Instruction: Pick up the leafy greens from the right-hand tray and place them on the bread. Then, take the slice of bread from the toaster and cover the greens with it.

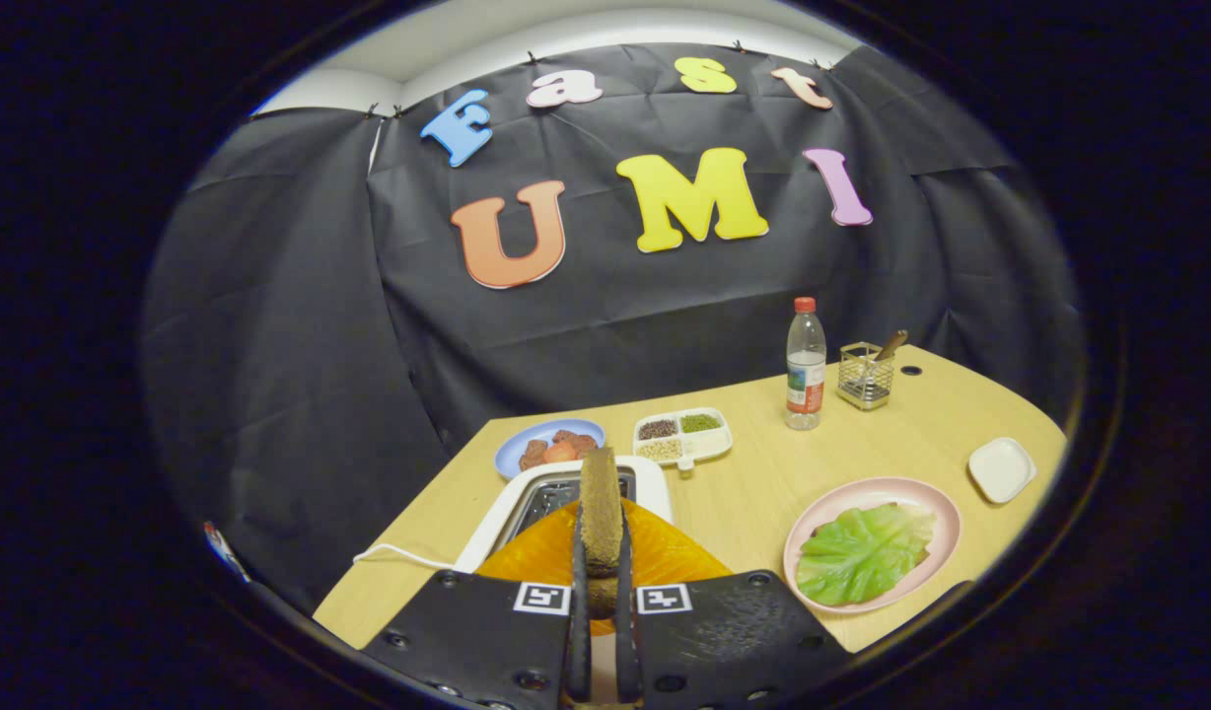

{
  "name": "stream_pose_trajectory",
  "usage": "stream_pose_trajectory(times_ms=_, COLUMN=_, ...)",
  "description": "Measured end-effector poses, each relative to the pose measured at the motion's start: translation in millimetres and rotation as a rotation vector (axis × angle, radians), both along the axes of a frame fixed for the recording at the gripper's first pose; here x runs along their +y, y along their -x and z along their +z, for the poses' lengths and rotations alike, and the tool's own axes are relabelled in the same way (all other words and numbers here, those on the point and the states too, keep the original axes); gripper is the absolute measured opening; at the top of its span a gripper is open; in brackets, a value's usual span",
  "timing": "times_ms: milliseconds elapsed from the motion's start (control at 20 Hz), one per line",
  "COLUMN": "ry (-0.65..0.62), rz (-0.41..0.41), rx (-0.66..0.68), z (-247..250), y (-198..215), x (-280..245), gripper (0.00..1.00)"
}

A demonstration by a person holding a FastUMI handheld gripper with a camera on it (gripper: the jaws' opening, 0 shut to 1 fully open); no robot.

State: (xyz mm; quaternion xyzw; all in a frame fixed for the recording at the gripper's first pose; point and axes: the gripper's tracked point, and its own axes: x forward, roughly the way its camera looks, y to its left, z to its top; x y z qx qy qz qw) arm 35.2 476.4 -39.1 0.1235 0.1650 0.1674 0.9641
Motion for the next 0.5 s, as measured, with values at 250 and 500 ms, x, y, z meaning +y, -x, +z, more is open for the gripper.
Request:
stream_pose_trajectory(times_ms=250, ry=-0.124, rz=0.003, rx=-0.081, z=54.0, y=2.5, x=-24.6, gripper=0.1)
stream_pose_trajectory(times_ms=500, ry=-0.198, rz=-0.049, rx=-0.112, z=74.1, y=-1.3, x=-77.4, gripper=0.1)
